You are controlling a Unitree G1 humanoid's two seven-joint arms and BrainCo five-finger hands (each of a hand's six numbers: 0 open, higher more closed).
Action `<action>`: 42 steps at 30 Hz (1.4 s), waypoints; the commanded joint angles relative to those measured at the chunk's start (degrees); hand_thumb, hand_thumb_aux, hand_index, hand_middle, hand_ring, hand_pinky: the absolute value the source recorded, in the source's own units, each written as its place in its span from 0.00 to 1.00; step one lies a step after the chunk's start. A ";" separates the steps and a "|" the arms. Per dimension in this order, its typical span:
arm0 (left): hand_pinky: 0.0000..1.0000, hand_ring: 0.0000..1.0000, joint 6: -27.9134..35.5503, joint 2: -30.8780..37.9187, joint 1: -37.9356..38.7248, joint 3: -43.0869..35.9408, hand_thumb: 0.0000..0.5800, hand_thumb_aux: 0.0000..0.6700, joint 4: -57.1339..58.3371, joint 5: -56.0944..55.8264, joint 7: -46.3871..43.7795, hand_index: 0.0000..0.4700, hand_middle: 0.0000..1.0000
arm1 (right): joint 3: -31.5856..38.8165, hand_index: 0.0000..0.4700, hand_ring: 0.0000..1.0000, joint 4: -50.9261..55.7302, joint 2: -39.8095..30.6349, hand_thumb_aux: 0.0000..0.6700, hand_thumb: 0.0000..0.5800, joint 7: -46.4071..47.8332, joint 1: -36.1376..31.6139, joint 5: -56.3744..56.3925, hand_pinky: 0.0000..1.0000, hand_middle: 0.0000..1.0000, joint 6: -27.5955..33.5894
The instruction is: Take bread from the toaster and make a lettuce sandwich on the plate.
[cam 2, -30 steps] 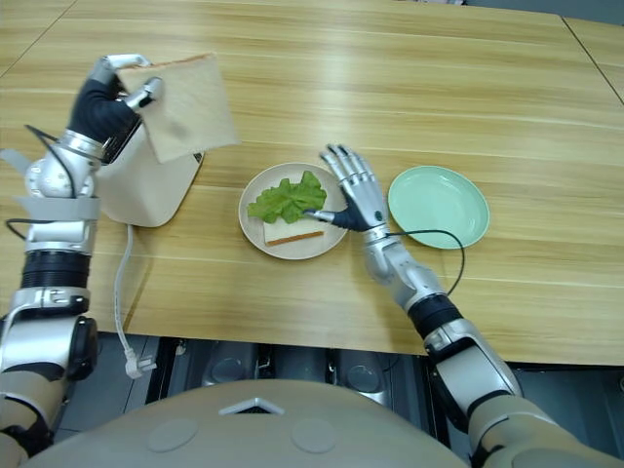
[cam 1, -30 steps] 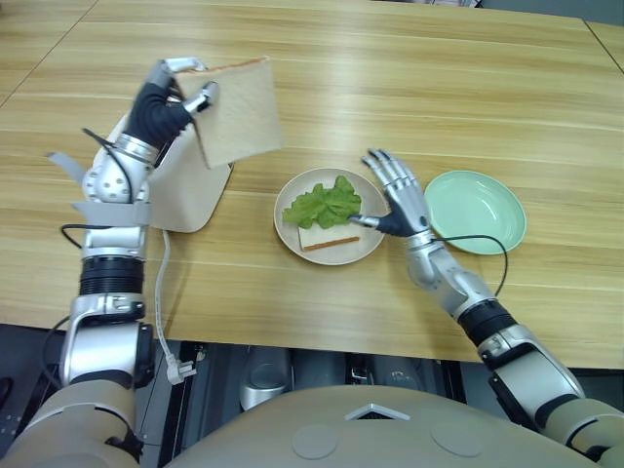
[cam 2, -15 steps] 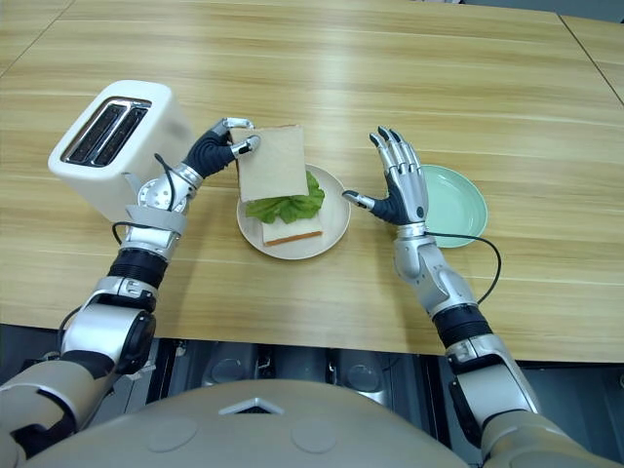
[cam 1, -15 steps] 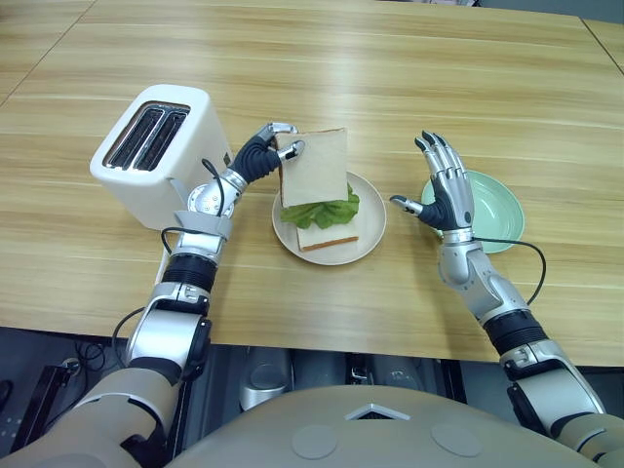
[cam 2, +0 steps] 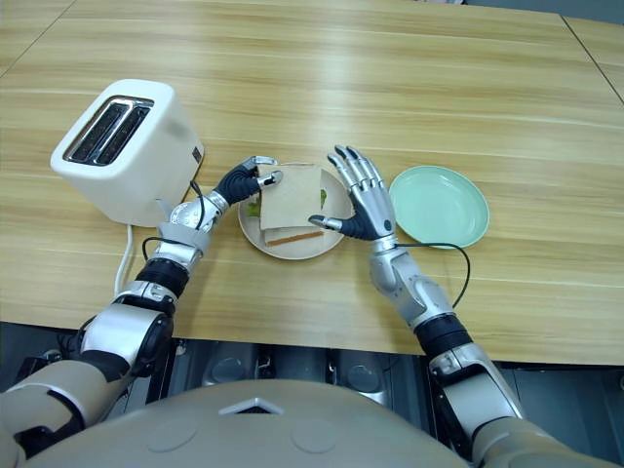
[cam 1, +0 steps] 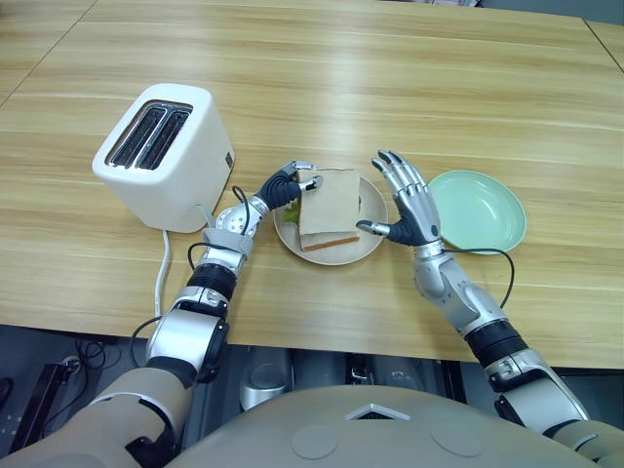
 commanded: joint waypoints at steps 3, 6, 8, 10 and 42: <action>1.00 1.00 -0.29 -0.09 0.59 -0.67 1.00 1.00 1.69 0.92 -0.74 0.98 1.00 | 3.14 0.00 0.00 -1.45 0.16 0.00 0.00 0.59 0.90 -4.26 0.00 0.00 0.51; 1.00 1.00 -0.10 -0.04 0.45 -0.75 1.00 1.00 2.92 1.56 0.22 0.98 1.00 | 5.80 0.00 0.00 0.37 0.21 0.00 0.00 1.74 0.32 -6.72 0.00 0.00 1.04; 1.00 1.00 -0.05 0.13 0.08 -0.85 1.00 1.00 3.95 2.36 1.41 0.98 1.00 | 7.47 0.00 0.00 2.72 0.42 0.00 0.00 3.33 -0.28 -7.46 0.00 0.00 1.17; 1.00 1.00 -0.14 0.24 -0.51 -0.81 1.00 1.00 5.40 2.94 2.51 0.98 1.00 | 9.58 0.00 0.00 6.32 0.69 0.00 0.00 5.70 -1.09 -7.89 0.00 0.00 1.21; 0.00 0.00 -4.43 4.61 -11.11 2.23 0.00 0.00 10.64 8.00 20.13 0.00 0.00 | 16.95 0.00 0.00 21.34 1.99 0.00 0.00 11.46 -3.82 -6.76 0.00 0.00 0.58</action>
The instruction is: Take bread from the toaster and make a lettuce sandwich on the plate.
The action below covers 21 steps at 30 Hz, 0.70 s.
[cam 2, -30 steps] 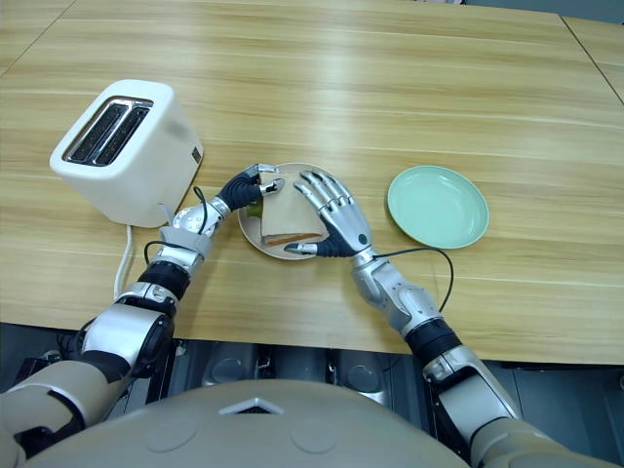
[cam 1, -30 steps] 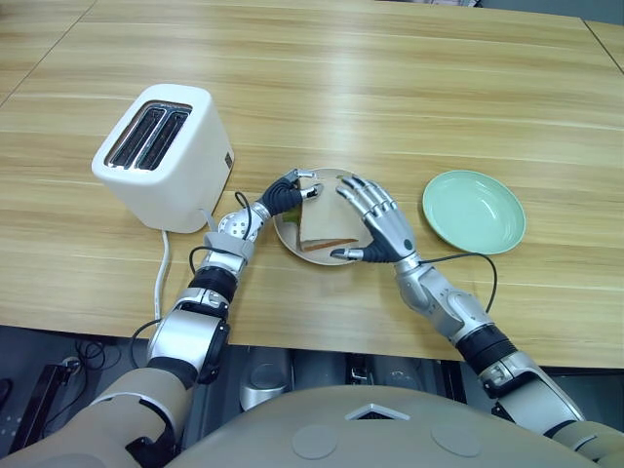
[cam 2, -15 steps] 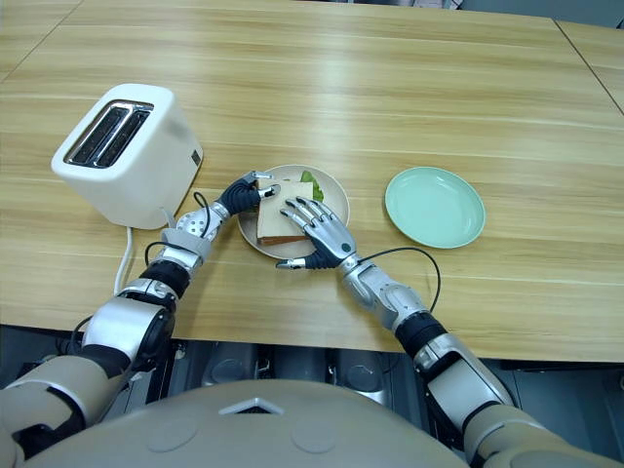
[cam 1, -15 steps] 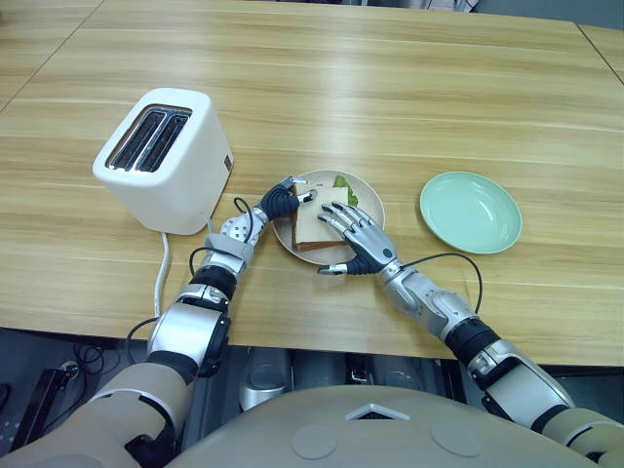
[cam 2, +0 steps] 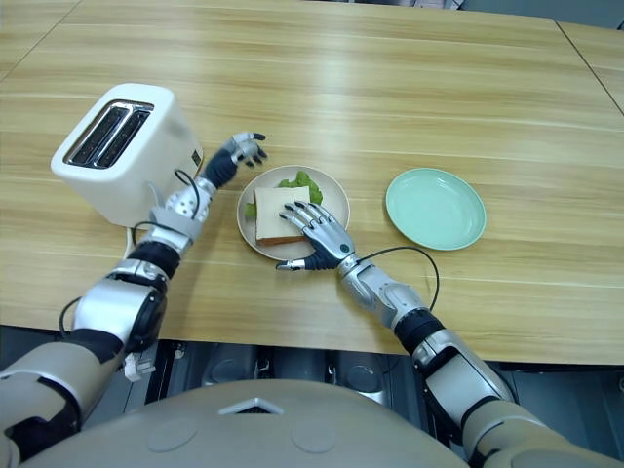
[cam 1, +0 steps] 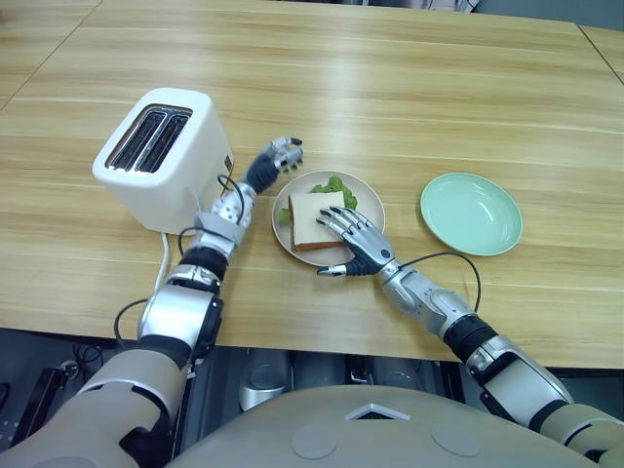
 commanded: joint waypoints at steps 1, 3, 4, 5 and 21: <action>0.00 0.00 -0.72 0.22 -0.18 0.84 0.00 0.00 -0.12 -0.98 0.18 0.00 0.00 | 2.82 0.00 0.00 4.97 -0.47 0.00 0.00 3.69 1.84 -0.76 0.00 0.00 0.72; 0.00 0.00 -1.02 0.46 -0.46 1.22 0.00 0.00 -0.26 -1.36 0.35 0.00 0.00 | 2.88 0.00 0.00 5.07 -0.45 0.00 0.00 3.69 1.70 -0.65 0.00 0.00 0.74; 0.00 0.00 -1.30 0.56 -0.51 1.39 0.00 0.00 -0.37 -1.51 0.51 0.00 0.00 | 2.92 0.00 0.00 5.12 -0.45 0.00 0.00 3.68 1.63 -0.60 0.00 0.00 0.73; 0.00 0.00 -1.71 0.60 -0.47 1.59 0.00 0.00 -0.61 -1.74 0.53 0.00 0.00 | 2.94 0.00 0.00 5.15 -0.44 0.00 0.00 3.66 1.57 -0.56 0.00 0.00 0.71; 0.83 0.83 -11.10 -3.29 17.21 1.06 1.00 1.00 -36.49 -33.95 -35.23 0.98 0.83 | -15.59 0.00 0.00 -24.92 -2.07 0.00 0.00 11.74 7.74 36.98 0.00 0.00 -16.40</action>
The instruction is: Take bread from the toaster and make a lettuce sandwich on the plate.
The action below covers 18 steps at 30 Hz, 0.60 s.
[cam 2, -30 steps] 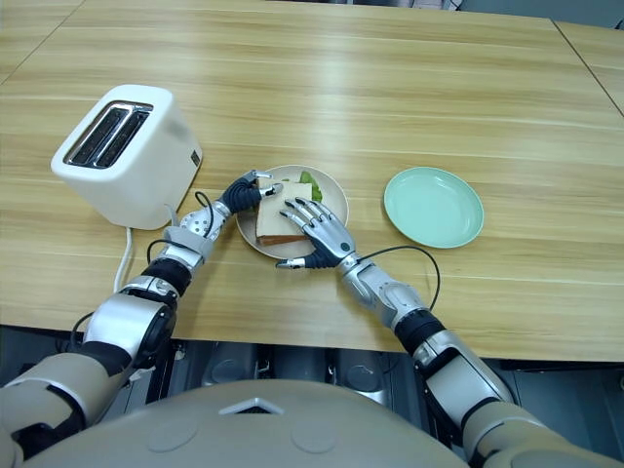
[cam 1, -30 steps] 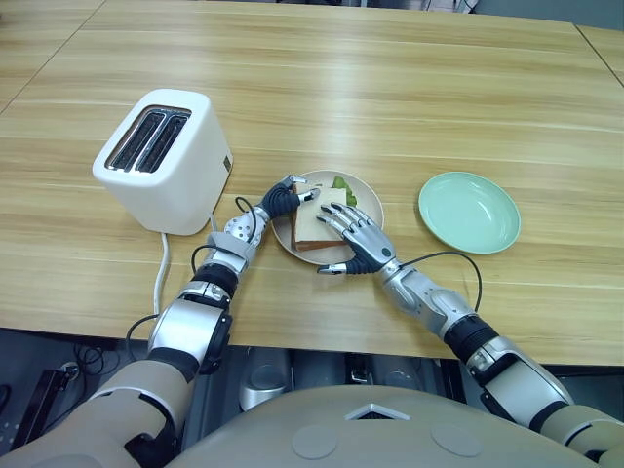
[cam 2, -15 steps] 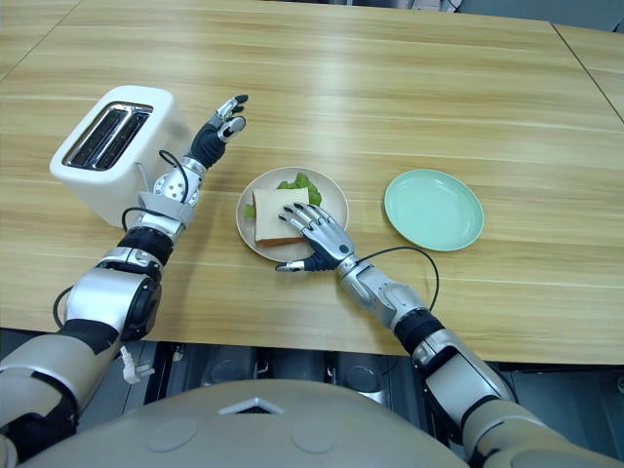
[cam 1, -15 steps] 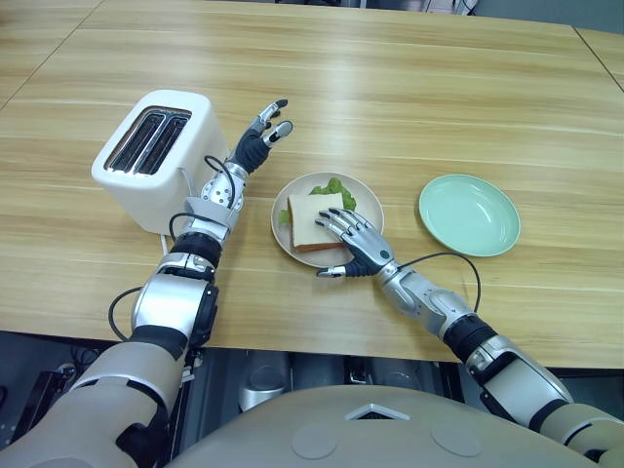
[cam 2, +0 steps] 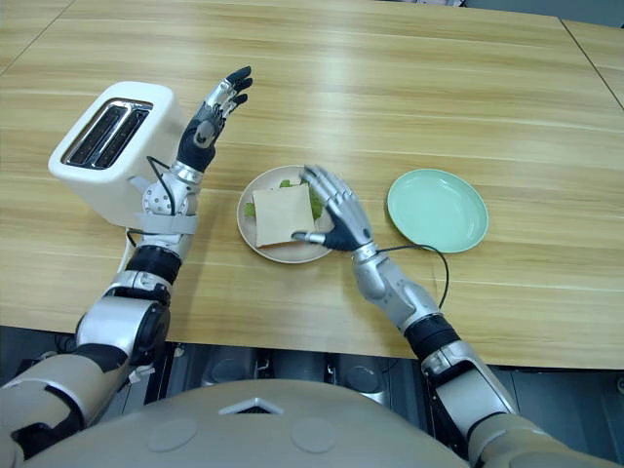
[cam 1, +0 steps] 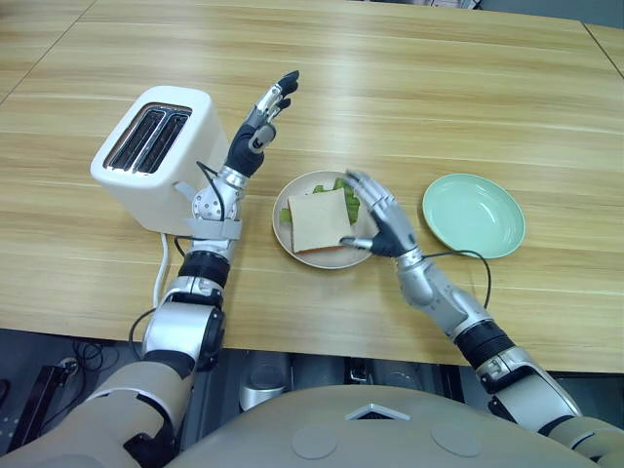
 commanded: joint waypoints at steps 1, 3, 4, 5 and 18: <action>1.00 1.00 3.41 1.22 5.35 -2.83 1.00 1.00 -12.61 -9.32 -10.65 0.98 1.00 | -1.35 0.00 0.00 -5.96 -0.79 0.00 0.00 10.59 2.44 13.24 0.00 0.00 -3.89; 1.00 1.00 6.06 2.81 8.62 -4.34 1.00 1.00 -18.15 -13.27 -16.52 0.98 1.00 | -0.37 0.00 0.00 -8.14 -1.30 0.00 0.00 16.91 3.74 19.04 0.00 0.00 -4.74; 1.00 1.00 7.45 4.39 10.70 -5.58 1.00 1.00 -20.81 -15.08 -20.38 0.98 1.00 | 1.13 0.03 0.00 -9.28 -1.86 0.03 0.05 20.99 4.51 22.31 0.00 0.00 -4.73; 1.00 1.00 8.77 6.39 12.98 -7.02 1.00 1.00 -23.11 -16.31 -24.34 0.98 1.00 | 2.84 0.45 0.05 -10.18 -2.58 0.46 0.71 25.02 5.26 24.84 0.05 0.05 -4.97; 1.00 1.00 5.74 16.33 21.89 -13.93 1.00 1.00 -16.46 -3.64 -39.54 0.98 1.00 | 11.71 0.98 1.00 -8.16 -11.29 1.00 1.00 55.42 12.17 26.20 1.00 1.00 -1.54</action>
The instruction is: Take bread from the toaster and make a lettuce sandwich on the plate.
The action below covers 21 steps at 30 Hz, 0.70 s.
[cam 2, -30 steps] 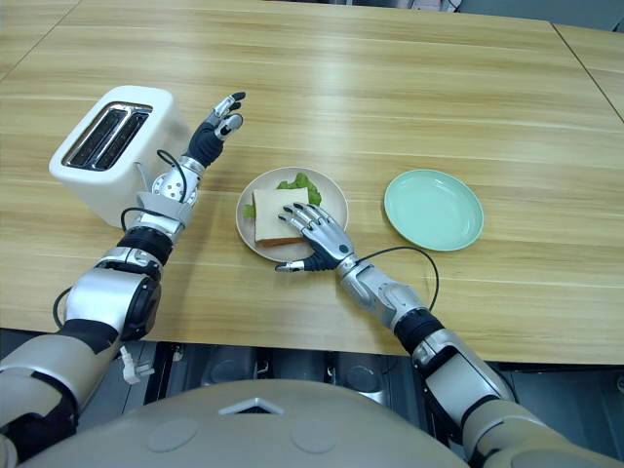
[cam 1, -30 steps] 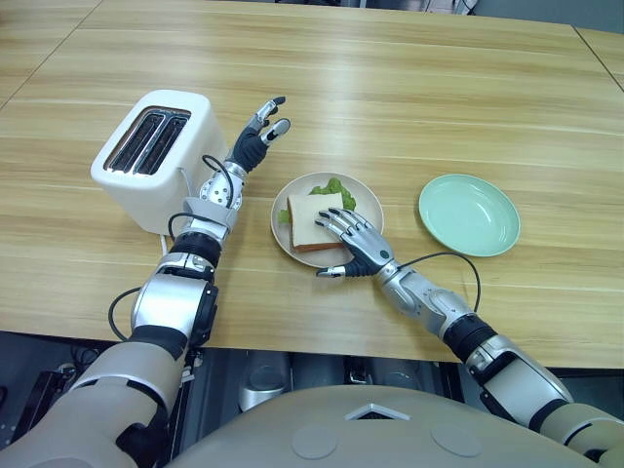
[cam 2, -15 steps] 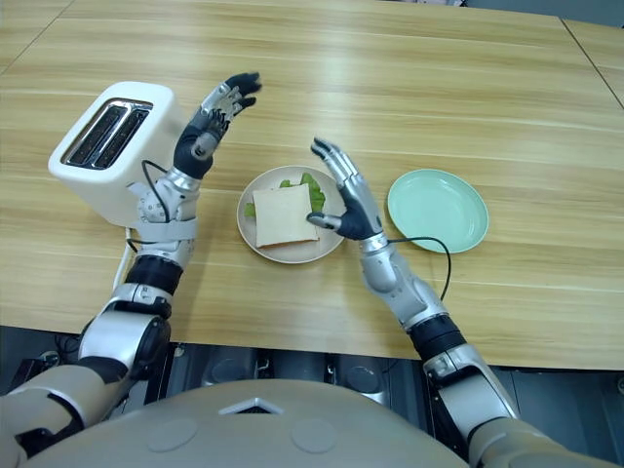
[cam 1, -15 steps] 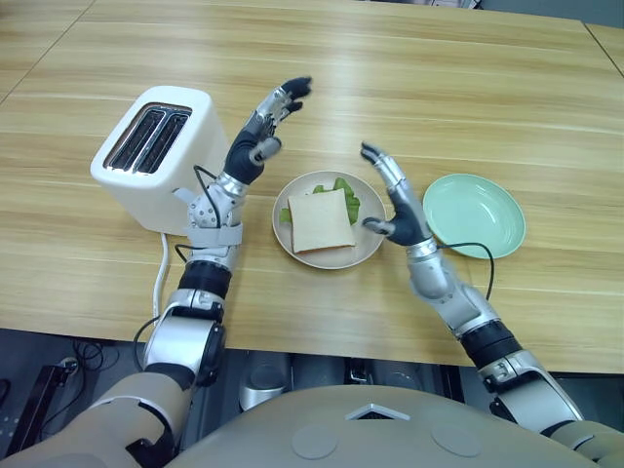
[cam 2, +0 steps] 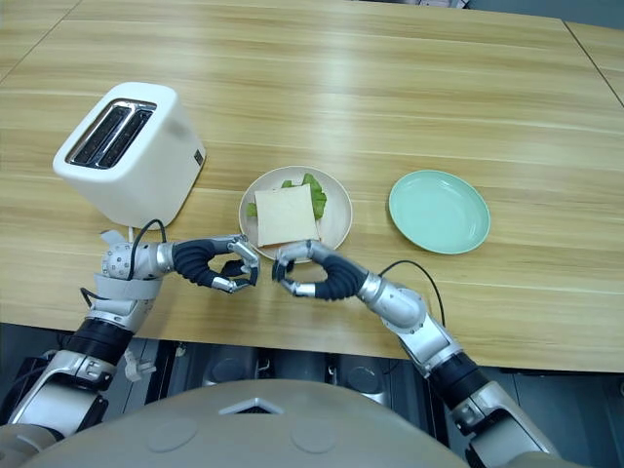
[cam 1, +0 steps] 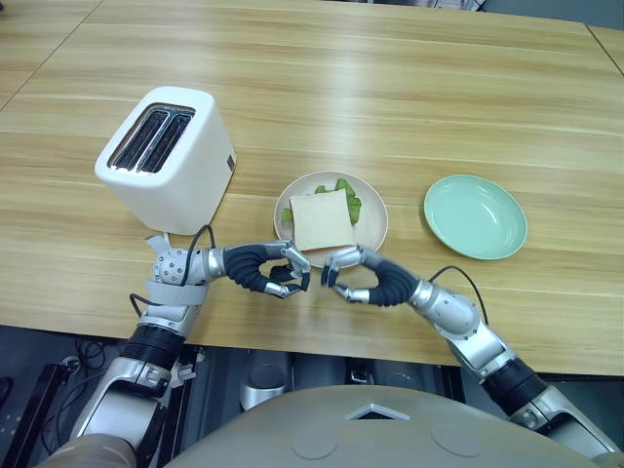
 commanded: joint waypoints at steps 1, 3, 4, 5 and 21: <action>1.00 1.00 -1.85 -1.00 -0.77 -0.82 1.00 1.00 5.89 5.80 1.02 0.98 1.00 | -0.02 0.98 1.00 4.94 -0.52 1.00 1.00 3.00 -0.27 -6.24 1.00 1.00 2.59; 1.00 1.00 -3.09 -2.00 -2.22 -0.40 1.00 1.00 10.95 9.50 3.71 0.98 1.00 | -0.96 0.98 1.00 7.67 0.32 1.00 1.00 2.19 -0.95 -9.42 1.00 1.00 3.58; 1.00 1.00 -3.73 -2.36 -2.86 -0.30 1.00 1.00 13.06 11.18 4.88 0.98 1.00 | -1.39 0.98 1.00 8.68 0.81 1.00 1.00 1.76 -1.26 -10.64 1.00 1.00 3.92; 1.00 1.00 -4.50 -2.73 -3.58 -0.35 1.00 1.00 15.46 13.24 6.39 0.98 1.00 | -1.68 0.98 1.00 9.86 1.30 1.00 1.00 1.32 -1.62 -12.09 1.00 1.00 4.16; 1.00 1.00 -10.96 -4.65 -12.68 -2.20 1.00 1.00 38.51 31.09 25.58 0.98 1.00 | -6.32 0.98 1.00 33.95 10.61 1.00 1.00 -23.83 -15.47 -31.16 1.00 1.00 6.86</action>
